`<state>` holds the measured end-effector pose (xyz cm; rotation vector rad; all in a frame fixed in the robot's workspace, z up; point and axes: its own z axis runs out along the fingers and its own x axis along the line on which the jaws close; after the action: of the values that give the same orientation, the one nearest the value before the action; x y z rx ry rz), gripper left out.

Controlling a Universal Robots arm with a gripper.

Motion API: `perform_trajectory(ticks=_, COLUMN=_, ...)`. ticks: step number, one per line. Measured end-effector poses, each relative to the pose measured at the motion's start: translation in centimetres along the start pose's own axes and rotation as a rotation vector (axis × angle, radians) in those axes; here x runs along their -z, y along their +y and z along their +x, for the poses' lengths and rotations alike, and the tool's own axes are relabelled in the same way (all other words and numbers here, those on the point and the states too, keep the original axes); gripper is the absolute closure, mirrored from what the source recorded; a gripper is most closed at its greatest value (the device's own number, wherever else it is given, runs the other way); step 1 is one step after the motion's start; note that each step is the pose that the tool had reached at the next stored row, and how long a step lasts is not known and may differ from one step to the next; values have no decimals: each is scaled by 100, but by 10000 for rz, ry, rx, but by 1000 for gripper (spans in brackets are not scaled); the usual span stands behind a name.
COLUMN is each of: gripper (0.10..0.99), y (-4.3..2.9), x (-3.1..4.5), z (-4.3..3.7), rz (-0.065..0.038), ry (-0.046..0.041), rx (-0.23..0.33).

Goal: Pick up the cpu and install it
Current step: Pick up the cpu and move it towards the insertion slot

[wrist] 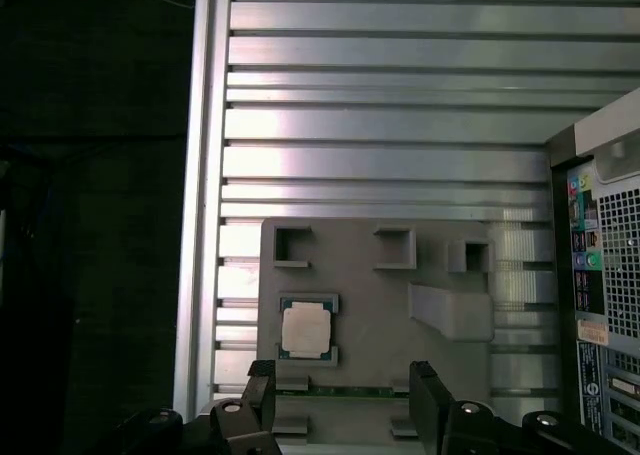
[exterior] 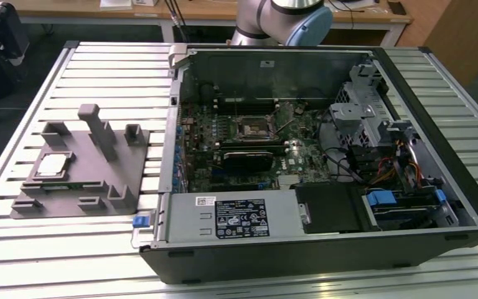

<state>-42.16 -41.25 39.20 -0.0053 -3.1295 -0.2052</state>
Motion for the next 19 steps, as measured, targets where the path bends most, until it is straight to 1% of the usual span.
perform_trajectory(ticks=2, gripper=439, y=-1, x=-5, z=0, rz=11, ry=-2, rx=1)
perform_trajectory(ticks=3, gripper=439, y=-1, x=-7, z=1, rz=36, ry=-1, rx=0)
perform_trajectory(ticks=5, gripper=439, y=-2, x=-12, z=0, rz=126, ry=-1, rx=-1)
perform_trajectory(ticks=6, gripper=439, y=-3, x=-15, z=0, rz=147, ry=-2, rx=0)
perform_trajectory(ticks=14, gripper=439, y=-3, x=-27, z=0, rz=155, ry=24, rx=-4)
perform_trajectory(ticks=19, gripper=439, y=-4, x=-35, z=0, rz=154, ry=25, rx=-4)
